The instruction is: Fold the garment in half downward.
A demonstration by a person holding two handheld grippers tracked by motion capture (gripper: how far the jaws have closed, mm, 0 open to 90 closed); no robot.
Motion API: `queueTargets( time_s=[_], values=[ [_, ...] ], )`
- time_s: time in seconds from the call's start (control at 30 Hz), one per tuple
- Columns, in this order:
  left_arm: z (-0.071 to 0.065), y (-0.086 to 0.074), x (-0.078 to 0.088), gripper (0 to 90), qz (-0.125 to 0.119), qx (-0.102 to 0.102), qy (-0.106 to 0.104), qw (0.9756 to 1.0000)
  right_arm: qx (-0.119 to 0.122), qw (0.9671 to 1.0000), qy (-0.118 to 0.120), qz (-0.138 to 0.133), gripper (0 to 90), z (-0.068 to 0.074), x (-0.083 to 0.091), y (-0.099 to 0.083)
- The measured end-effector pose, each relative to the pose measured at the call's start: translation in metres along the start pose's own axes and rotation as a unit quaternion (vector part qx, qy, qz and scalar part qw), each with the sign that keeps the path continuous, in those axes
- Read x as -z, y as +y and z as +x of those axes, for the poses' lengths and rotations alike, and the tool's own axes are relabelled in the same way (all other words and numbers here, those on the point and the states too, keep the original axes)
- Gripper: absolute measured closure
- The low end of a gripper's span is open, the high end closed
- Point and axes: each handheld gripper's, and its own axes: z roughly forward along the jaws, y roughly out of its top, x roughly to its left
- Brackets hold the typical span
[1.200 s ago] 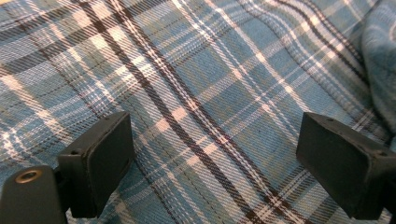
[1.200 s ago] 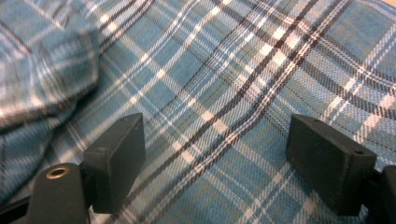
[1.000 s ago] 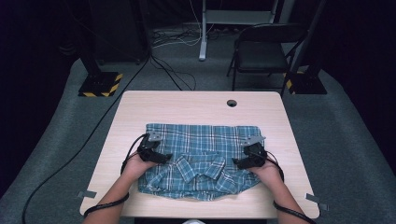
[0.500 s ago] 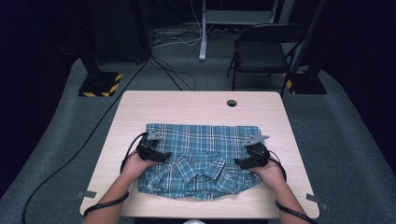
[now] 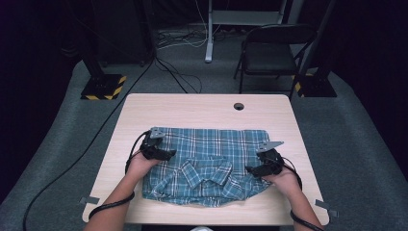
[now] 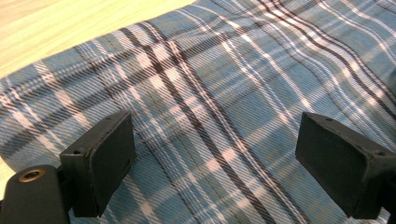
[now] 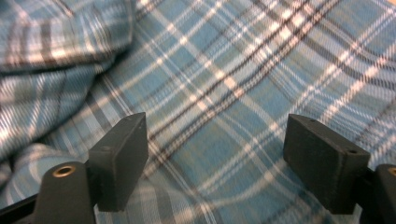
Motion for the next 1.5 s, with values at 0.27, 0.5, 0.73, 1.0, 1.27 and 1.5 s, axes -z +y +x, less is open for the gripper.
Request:
queueTargets(
  time_s=[0.27, 0.5, 0.73, 1.0, 1.27, 1.5],
  values=[
    [0.006, -0.005, -0.011, 10.9, 0.014, -0.003, -0.011, 0.9998, 0.026, 0.9997, 0.001, 0.005, 22.7, -0.002, -0.005, -0.016],
    [0.009, -0.008, -0.010, 10.9, 0.003, -0.003, -0.019, 0.9998, 0.023, 0.9997, 0.006, 0.002, 22.6, -0.003, -0.004, -0.017],
    [0.008, -0.006, -0.010, 10.8, 0.010, -0.006, -0.014, 0.9998, 0.011, 0.9998, 0.011, 0.007, 22.0, -0.006, 0.002, -0.015],
    [0.005, 0.001, -0.002, 10.7, 0.010, 0.005, -0.010, 0.9999, -0.002, 1.0000, 0.003, -0.008, 19.5, -0.002, 0.008, -0.005],
    [-0.003, 0.005, 0.010, 11.0, -0.002, 0.001, -0.016, 0.9999, -0.014, 0.9993, 0.003, -0.036, 16.6, 0.004, 0.007, 0.009],
    [-0.015, 0.003, 0.021, 11.1, -0.006, -0.009, -0.028, 0.9996, 0.001, 0.9989, 0.021, -0.041, 16.4, 0.014, -0.003, 0.024]
  ],
)
